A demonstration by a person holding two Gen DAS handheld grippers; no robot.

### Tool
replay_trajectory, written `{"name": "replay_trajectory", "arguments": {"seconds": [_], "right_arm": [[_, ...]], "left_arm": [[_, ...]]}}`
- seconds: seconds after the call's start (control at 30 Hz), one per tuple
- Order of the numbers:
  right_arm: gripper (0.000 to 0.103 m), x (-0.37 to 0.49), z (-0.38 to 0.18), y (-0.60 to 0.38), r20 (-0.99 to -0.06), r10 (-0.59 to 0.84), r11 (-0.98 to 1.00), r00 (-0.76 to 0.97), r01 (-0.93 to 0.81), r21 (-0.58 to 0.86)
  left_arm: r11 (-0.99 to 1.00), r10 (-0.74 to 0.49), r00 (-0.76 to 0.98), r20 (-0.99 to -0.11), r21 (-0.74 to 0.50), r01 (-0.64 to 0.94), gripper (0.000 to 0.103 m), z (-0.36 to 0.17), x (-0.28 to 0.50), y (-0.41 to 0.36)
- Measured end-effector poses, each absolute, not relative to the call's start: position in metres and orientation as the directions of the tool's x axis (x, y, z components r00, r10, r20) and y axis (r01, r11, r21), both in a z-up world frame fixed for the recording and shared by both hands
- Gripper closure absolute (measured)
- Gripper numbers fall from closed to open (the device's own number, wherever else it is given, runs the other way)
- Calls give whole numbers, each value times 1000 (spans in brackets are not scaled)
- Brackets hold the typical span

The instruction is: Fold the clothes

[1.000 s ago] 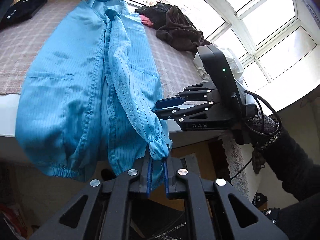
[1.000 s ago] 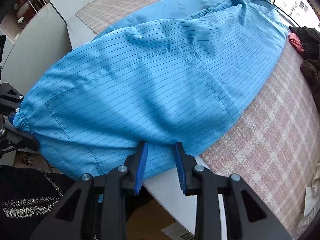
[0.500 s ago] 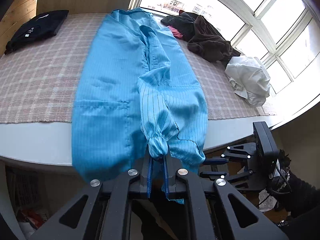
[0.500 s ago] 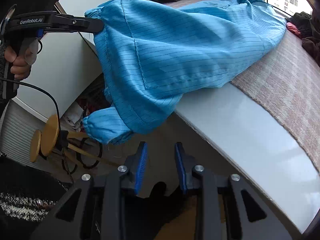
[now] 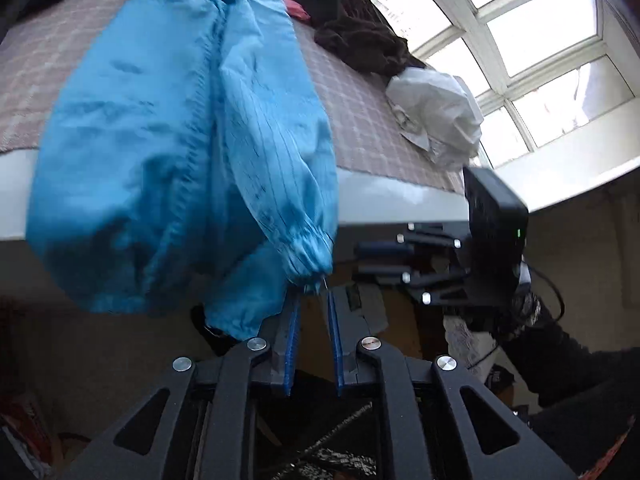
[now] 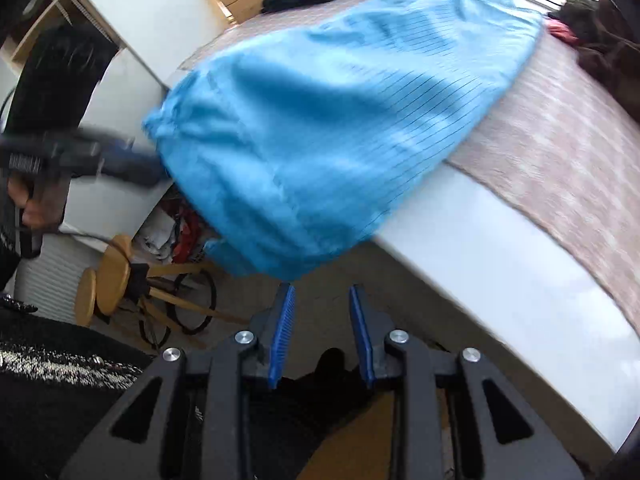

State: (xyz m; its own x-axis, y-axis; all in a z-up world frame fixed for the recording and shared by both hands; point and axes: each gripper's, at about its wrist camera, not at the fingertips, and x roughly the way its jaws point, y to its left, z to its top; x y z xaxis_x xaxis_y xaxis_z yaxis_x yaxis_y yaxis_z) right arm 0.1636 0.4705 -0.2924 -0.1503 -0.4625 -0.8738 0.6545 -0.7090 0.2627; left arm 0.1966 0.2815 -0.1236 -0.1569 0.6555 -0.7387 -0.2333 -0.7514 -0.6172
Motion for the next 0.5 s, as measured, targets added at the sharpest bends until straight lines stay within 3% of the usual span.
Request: {"name": "replay_trajectory", "arguments": {"seconds": [0.13, 0.3, 0.43, 0.5], "right_arm": [[73, 144, -258, 496, -881, -372, -776, -293, 619, 121], [65, 112, -227, 456, -839, -420, -709, -346, 702, 65], [65, 94, -239, 397, -842, -422, -663, -335, 748, 35], [65, 86, -253, 376, -868, -382, -646, -318, 763, 5]], "left_arm": [[-768, 637, -171, -752, -599, -228, 91, -140, 226, 279], [-854, 516, -362, -776, -497, -152, 91, -140, 202, 252], [-810, 555, -443, -705, -579, -94, 81, -147, 168, 246], [-834, 525, -406, -748, -547, -69, 80, -163, 161, 254]]}}
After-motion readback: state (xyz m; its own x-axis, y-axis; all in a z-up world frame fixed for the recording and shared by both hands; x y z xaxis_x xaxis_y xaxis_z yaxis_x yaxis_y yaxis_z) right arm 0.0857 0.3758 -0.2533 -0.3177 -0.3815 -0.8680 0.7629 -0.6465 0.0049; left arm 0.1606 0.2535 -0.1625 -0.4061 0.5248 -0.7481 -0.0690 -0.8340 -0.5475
